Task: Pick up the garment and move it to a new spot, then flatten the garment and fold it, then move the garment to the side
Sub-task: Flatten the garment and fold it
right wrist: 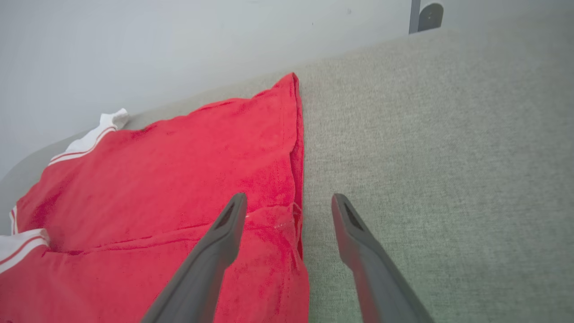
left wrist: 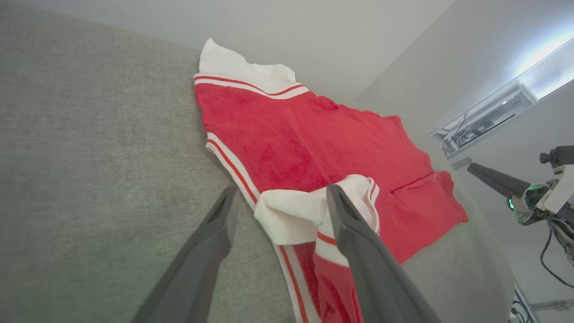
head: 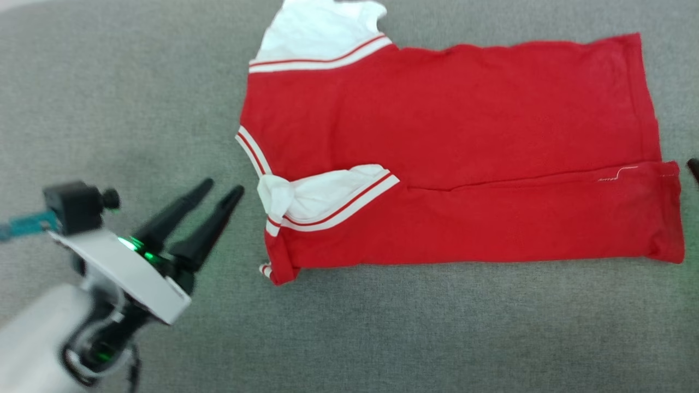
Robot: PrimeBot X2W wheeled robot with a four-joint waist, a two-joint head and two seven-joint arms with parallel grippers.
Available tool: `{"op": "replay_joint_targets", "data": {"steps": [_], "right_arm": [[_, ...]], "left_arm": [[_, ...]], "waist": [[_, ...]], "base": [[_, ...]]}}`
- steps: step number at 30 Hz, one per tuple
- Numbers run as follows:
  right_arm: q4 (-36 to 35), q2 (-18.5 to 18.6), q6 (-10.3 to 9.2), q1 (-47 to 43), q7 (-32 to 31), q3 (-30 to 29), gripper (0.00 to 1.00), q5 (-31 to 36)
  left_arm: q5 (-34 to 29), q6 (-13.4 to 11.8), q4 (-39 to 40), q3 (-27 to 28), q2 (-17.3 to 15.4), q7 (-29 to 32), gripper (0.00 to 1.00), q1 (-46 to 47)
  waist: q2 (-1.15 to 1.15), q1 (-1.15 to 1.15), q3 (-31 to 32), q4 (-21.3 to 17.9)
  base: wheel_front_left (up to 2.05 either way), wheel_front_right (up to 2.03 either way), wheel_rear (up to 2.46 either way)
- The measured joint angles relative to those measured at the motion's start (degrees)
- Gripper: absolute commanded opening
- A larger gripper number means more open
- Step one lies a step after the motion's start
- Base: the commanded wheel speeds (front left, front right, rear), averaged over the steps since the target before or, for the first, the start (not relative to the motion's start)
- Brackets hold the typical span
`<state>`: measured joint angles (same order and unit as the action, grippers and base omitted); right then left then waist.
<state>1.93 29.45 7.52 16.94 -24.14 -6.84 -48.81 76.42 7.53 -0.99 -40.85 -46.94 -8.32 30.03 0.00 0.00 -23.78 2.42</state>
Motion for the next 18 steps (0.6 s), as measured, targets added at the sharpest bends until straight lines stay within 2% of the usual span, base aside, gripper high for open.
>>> {"op": "replay_joint_targets", "data": {"steps": [2, 5, 8, 12, 15, 18], "right_arm": [[-0.55, -0.09, -0.01, 0.03, 1.07, -0.68, 1.0, 0.08], [-1.77, 0.02, -0.01, 0.09, 2.19, -1.41, 1.0, 0.73], [-2.93, -0.08, -0.01, 0.23, 2.55, -1.69, 1.0, 0.74], [-3.46, -0.24, -0.01, 0.94, 2.19, -1.72, 1.0, 0.87], [-3.39, -0.37, -0.01, 1.29, 1.97, -1.34, 1.0, 0.93], [-3.14, -0.79, 0.0, 1.69, 1.97, -0.45, 1.0, 0.87]], "left_arm": [[-0.85, -0.36, 0.49, -0.12, -2.78, 3.25, 1.0, 1.73], [-1.68, -3.81, 1.47, -0.56, -6.06, 9.62, 1.0, 5.16], [-1.57, -7.51, 2.82, -2.81, -8.1, 19.51, 1.0, 8.29], [2.86, -8.44, 7.22, -6.15, -8.15, 33.6, 1.0, 12.12], [6.41, -10.85, 8.95, -8.57, -8.15, 42.96, 1.0, 13.64], [7.26, -12.43, 9.17, -9.89, -8.27, 47.9, 1.0, 14.97]], "waist": [[0.0, 0.0, 1.18, 0.15], [0.0, 0.0, 2.8, 0.3], [0.0, 0.0, 4.12, 0.36], [0.0, 0.0, 5.04, 0.26], [0.0, 0.0, 4.86, 0.06], [0.0, 0.0, 4.26, -0.23]], "base": [[0.0, 0.0, 0.0], [0.0, 0.0, 0.0], [0.0, 0.0, 0.0], [0.0, 0.0, 0.0], [0.0, 0.0, 0.0], [0.0, 0.0, 0.0]]}}
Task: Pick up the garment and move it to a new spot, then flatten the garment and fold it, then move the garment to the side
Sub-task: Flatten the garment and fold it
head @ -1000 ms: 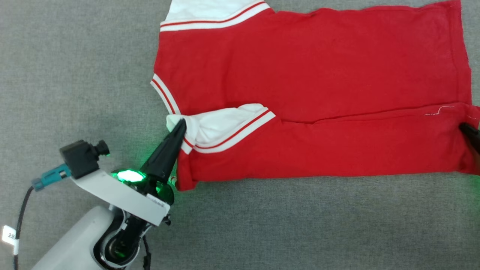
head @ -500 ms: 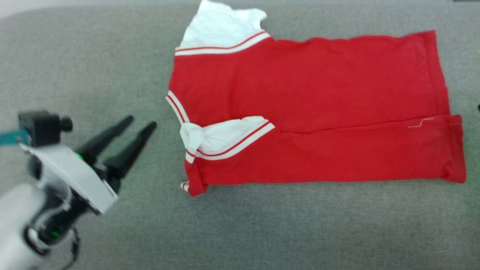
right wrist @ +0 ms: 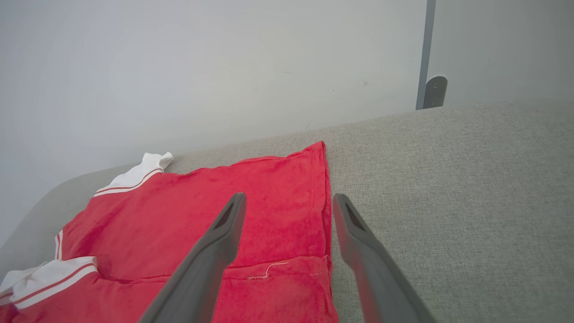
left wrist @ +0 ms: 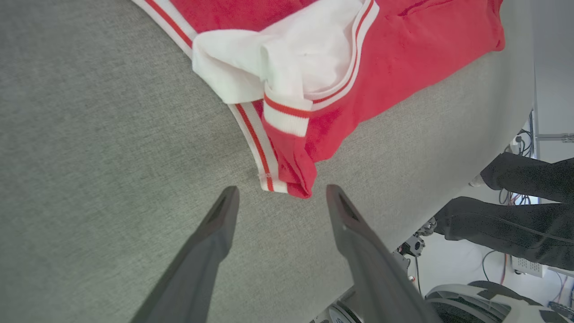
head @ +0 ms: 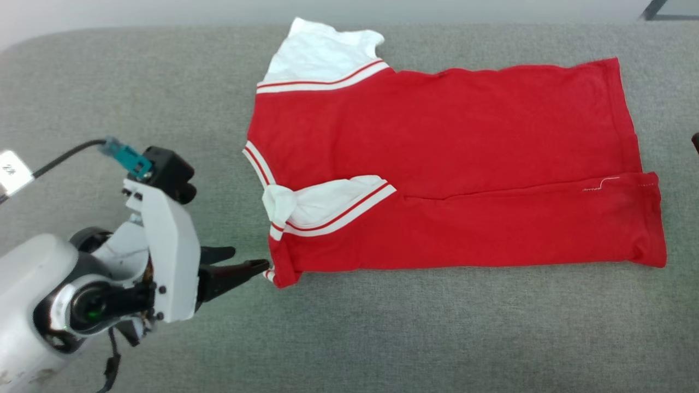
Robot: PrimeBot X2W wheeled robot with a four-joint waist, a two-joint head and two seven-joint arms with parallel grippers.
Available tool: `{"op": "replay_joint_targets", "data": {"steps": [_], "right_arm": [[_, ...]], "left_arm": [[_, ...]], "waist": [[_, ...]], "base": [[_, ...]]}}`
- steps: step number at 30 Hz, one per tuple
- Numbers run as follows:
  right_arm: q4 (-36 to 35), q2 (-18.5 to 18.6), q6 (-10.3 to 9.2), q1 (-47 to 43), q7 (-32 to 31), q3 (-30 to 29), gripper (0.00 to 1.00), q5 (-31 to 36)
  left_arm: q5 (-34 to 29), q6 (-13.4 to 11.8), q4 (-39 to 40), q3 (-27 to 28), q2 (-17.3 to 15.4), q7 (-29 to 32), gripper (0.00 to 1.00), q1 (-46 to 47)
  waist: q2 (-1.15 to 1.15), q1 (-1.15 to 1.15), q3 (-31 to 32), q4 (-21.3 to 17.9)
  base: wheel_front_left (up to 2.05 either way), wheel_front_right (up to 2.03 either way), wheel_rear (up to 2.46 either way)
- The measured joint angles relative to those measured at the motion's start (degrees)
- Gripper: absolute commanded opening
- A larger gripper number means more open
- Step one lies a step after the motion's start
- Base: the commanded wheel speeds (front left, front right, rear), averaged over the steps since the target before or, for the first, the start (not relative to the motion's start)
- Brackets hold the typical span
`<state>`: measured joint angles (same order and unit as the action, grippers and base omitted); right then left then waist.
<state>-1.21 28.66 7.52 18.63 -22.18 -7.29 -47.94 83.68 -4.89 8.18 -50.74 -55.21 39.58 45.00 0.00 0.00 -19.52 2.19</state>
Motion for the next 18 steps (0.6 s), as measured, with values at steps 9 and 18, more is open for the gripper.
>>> {"op": "replay_joint_targets", "data": {"steps": [9, 18], "right_arm": [[1.05, 0.15, -0.01, 1.86, 0.99, 1.41, 1.0, -0.64], [1.13, 0.75, -0.01, 3.31, 0.67, 2.85, 1.0, -0.96]], "left_arm": [[1.26, -0.1, -3.75, -0.98, 4.23, 0.98, 1.0, 0.77], [1.11, 1.4, -11.78, -1.6, 7.77, 0.57, 1.0, 1.42]], "waist": [[0.0, 0.0, -2.62, -1.59], [0.0, 0.0, -4.89, -3.56]], "base": [[0.0, 0.0, 0.0], [0.0, 0.0, 0.0]]}}
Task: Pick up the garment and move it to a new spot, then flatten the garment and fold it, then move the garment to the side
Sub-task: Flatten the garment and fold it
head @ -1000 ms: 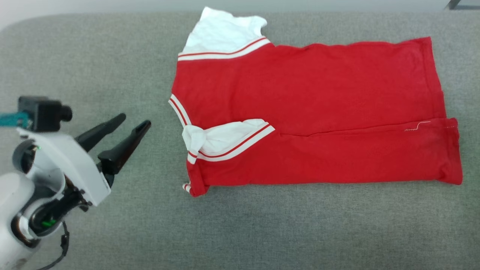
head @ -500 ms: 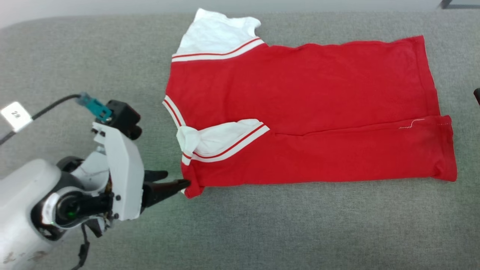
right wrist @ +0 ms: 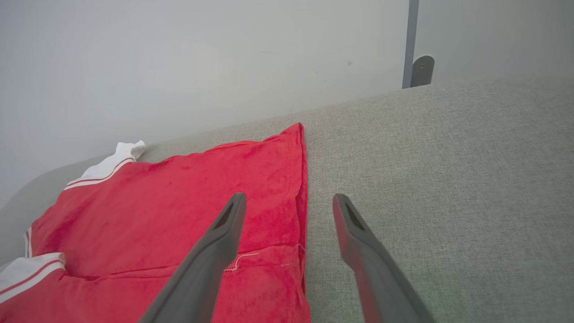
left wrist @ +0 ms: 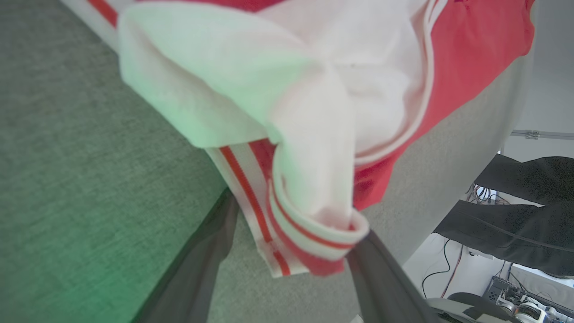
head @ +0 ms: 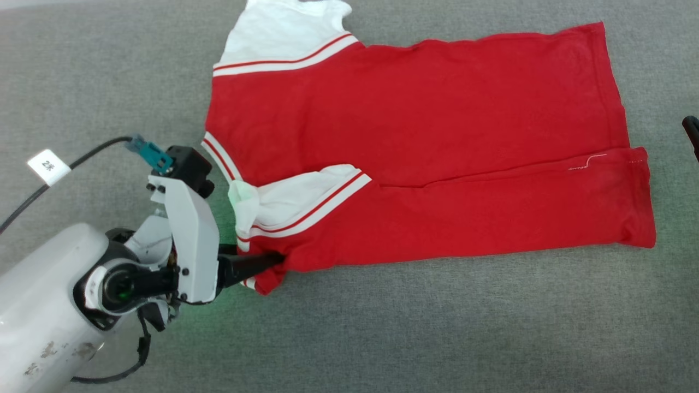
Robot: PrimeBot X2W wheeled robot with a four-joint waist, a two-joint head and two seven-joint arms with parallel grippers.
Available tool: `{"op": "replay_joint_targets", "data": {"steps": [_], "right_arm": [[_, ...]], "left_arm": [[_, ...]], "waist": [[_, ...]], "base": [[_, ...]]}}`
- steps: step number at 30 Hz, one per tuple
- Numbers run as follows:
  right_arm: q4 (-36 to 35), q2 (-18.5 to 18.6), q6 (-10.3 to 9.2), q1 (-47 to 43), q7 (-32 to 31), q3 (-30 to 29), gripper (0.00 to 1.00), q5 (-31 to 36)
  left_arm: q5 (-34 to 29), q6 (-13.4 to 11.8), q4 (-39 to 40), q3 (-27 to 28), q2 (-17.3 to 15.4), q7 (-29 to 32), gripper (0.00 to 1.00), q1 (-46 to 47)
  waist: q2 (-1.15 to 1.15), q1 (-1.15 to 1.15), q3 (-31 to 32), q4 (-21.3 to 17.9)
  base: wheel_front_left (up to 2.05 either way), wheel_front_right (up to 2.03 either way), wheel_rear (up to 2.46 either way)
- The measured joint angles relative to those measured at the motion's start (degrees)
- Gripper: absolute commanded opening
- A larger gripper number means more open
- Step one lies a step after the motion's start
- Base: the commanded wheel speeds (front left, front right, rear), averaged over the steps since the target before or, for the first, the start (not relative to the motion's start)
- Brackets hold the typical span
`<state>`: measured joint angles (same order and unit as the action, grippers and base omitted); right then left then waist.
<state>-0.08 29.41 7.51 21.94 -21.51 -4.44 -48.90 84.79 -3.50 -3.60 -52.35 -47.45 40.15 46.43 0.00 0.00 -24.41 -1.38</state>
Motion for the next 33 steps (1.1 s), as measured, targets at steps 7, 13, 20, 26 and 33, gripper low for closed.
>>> {"op": "replay_joint_targets", "data": {"steps": [7, 13, 20, 26, 33], "right_arm": [[-1.03, 1.46, 0.0, 0.02, -2.38, 0.85, 1.0, 0.01], [-3.14, 7.87, 0.0, -1.94, -12.18, 5.58, 1.0, 0.89], [-4.87, 13.74, 0.01, -2.25, -25.27, 12.3, 1.0, 0.73], [-1.34, 13.93, 0.01, 1.29, -29.05, 14.92, 1.0, 2.58], [0.27, 14.56, 0.01, 2.2, -31.04, 16.24, 0.31, 2.9]], "left_arm": [[1.52, 2.25, -2.63, 0.27, 1.29, -0.07, 0.22, -0.16], [1.79, 3.57, -2.82, 0.11, 2.61, -0.91, 0.0, -0.75], [1.37, 4.98, -3.01, 0.27, 3.94, -1.63, 0.0, -0.48], [0.83, 6.05, -3.61, 0.18, 5.9, -2.24, 0.0, 0.42], [0.75, 7.4, -4.55, 0.22, 7.16, -3.13, 0.0, 0.59]], "waist": [[0.0, 0.0, -0.64, -0.81], [0.0, 0.0, -0.56, -0.46], [0.0, 0.0, -1.34, 0.66], [0.0, 0.0, -2.27, 2.05], [0.0, 0.0, -2.76, 3.32]], "base": [[0.0, 0.0, 0.0], [0.0, 0.0, 0.0], [0.0, 0.0, 0.0], [0.0, 0.0, 0.0], [0.0, 0.0, 0.0]]}}
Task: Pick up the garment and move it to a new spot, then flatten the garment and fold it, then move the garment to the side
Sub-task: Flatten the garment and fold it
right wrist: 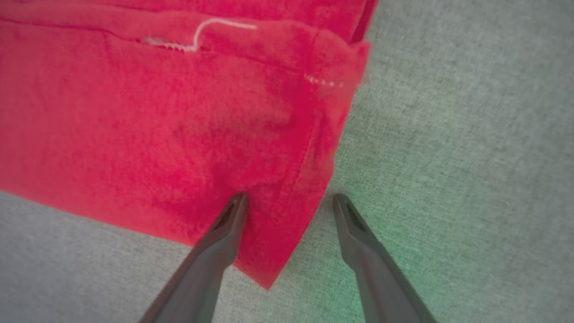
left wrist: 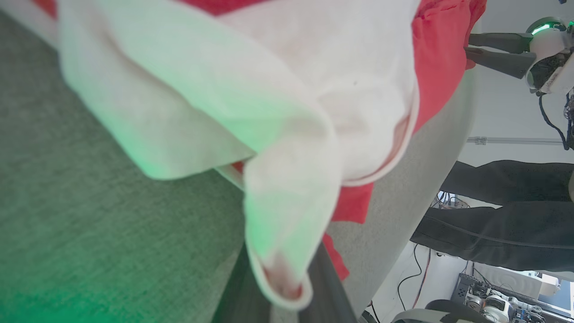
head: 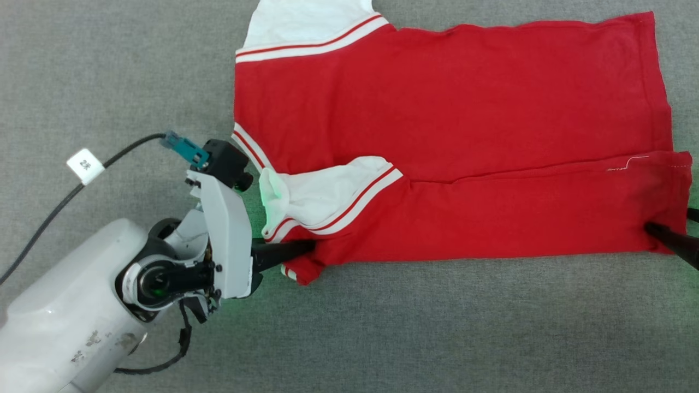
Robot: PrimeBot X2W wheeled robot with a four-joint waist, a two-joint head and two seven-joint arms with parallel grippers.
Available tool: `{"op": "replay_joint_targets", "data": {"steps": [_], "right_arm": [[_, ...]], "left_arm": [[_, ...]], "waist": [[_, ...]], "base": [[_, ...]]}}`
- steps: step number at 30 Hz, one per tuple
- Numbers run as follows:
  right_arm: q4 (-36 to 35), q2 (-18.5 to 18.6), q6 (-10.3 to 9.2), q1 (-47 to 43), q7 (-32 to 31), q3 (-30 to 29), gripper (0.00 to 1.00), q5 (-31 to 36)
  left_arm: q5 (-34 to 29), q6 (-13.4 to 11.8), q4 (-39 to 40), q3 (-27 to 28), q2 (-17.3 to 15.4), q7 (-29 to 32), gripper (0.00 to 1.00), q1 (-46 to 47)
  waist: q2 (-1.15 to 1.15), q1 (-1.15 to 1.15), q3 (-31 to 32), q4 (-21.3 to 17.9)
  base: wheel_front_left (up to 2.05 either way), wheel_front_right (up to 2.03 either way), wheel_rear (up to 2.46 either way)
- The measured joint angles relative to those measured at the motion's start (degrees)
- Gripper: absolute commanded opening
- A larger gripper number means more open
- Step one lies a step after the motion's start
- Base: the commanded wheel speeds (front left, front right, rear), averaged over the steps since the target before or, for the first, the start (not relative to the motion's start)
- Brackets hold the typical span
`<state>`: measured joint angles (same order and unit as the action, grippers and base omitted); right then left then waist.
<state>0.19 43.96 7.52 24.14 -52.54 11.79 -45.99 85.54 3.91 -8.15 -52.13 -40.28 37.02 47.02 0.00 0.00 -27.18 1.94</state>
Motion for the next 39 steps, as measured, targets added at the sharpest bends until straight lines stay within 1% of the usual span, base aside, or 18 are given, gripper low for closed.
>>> {"op": "replay_joint_targets", "data": {"steps": [1, 6, 9, 17, 21, 24, 29, 30, 31, 32, 33, 34, 35, 36, 39], "right_arm": [[0.01, 0.02, 0.0, 0.0, 0.01, 0.05, 0.0, -0.04], [0.01, -0.15, 0.0, -0.2, 0.1, 1.08, 0.0, -0.69], [0.05, -0.14, 0.0, -1.09, 0.43, 0.9, 0.0, -1.45], [-1.0, 0.71, 0.0, -5.93, 1.6, -0.13, 0.0, -2.29], [-2.83, 1.54, 0.0, -9.7, 1.34, -1.4, 0.0, -3.37], [-4.44, 2.2, 0.0, -12.99, 1.16, -2.9, 0.0, -3.54], [-7.47, 2.18, 0.0, -17.29, 0.85, -5.02, 0.0, -4.13], [-7.94, 2.16, 0.0, -17.88, 0.85, -5.39, 0.0, -4.12], [-8.38, 2.08, 0.0, -18.29, 1.15, -5.77, 0.07, -4.09], [-8.62, 1.8, 0.0, -18.66, 1.54, -6.27, 0.28, -3.99], [-8.8, 1.46, -0.01, -18.95, 1.64, -6.6, 0.28, -3.8], [-8.8, 1.46, -0.01, -18.95, 1.64, -6.6, 0.48, -3.8], [-9.36, 0.76, 0.0, -19.45, 2.21, -7.28, 1.0, -3.32], [-9.59, 0.21, -0.01, -19.72, 2.41, -7.82, 1.0, -3.34], [-10.83, -1.04, 0.0, -20.31, 2.87, -9.23, 1.0, -3.49]], "left_arm": [[-0.01, 0.12, -0.08, -0.01, 0.05, -0.07, 0.0, -0.01], [-0.05, 0.47, -0.37, -0.12, 0.18, -0.62, 0.0, -0.55], [0.44, 0.64, 0.26, 0.04, -0.49, -1.11, 0.0, -1.98], [1.05, 0.59, 6.25, 0.59, -5.19, -4.37, 0.0, -8.22], [1.02, -0.44, 10.69, 0.91, -7.76, -5.88, 0.0, -10.82], [0.43, -1.32, 14.04, 0.6, -9.15, -6.78, 0.0, -12.56], [-0.02, -2.42, 18.23, 0.57, -11.14, -8.7, 0.0, -15.47], [-0.11, -2.48, 18.7, 0.58, -11.36, -9.11, 0.04, -15.88], [-0.23, -2.53, 19.07, 0.6, -11.52, -9.48, 0.23, -16.28], [-0.58, -2.67, 19.34, 0.62, -11.72, -9.96, 0.47, -16.61], [-0.92, -2.76, 19.44, 0.62, -11.91, -10.49, 0.47, -16.92], [-0.92, -2.76, 19.44, 0.62, -11.91, -10.49, 0.76, -16.92], [-0.9, -2.74, 19.6, 0.97, -11.98, -11.93, 0.93, -17.68], [-0.79, -2.74, 19.65, 1.27, -11.94, -12.9, 1.0, -18.22], [-0.27, -2.7, 20.17, 2.43, -12.04, -16.26, 1.0, -20.29]], "waist": [[0.0, 0.0, 0.04, 0.04], [0.0, 0.0, 0.79, 0.12], [0.0, 0.0, 1.68, 0.11], [0.0, 0.0, 4.49, 0.01], [0.0, 0.0, 5.6, 0.06], [0.0, 0.0, 6.08, 0.2], [0.0, 0.0, 6.52, -0.04], [0.0, 0.0, 6.67, -0.07], [0.0, 0.0, 6.84, -0.1], [0.0, 0.0, 7.03, -0.13], [0.0, 0.0, 7.25, -0.16], [0.0, 0.0, 7.25, -0.16], [0.0, 0.0, 7.78, -0.18], [0.0, 0.0, 8.08, -0.19], [0.0, 0.0, 9.09, -0.21]], "base": [[0.0, 0.0, 0.0], [0.0, 0.0, 0.0], [0.0, 0.0, 0.0], [0.0, 0.0, 0.0], [0.0, 0.0, 0.0], [0.0, 0.0, 0.0], [0.0, 0.0, 0.0], [0.0, 0.0, 0.0], [0.0, 0.0, 0.0], [0.0, 0.0, 0.0], [0.0, 0.0, 0.0], [0.0, 0.0, 0.0], [0.0, 0.0, 0.0], [0.0, 0.0, 0.0], [0.0, 0.0, 0.0]]}}
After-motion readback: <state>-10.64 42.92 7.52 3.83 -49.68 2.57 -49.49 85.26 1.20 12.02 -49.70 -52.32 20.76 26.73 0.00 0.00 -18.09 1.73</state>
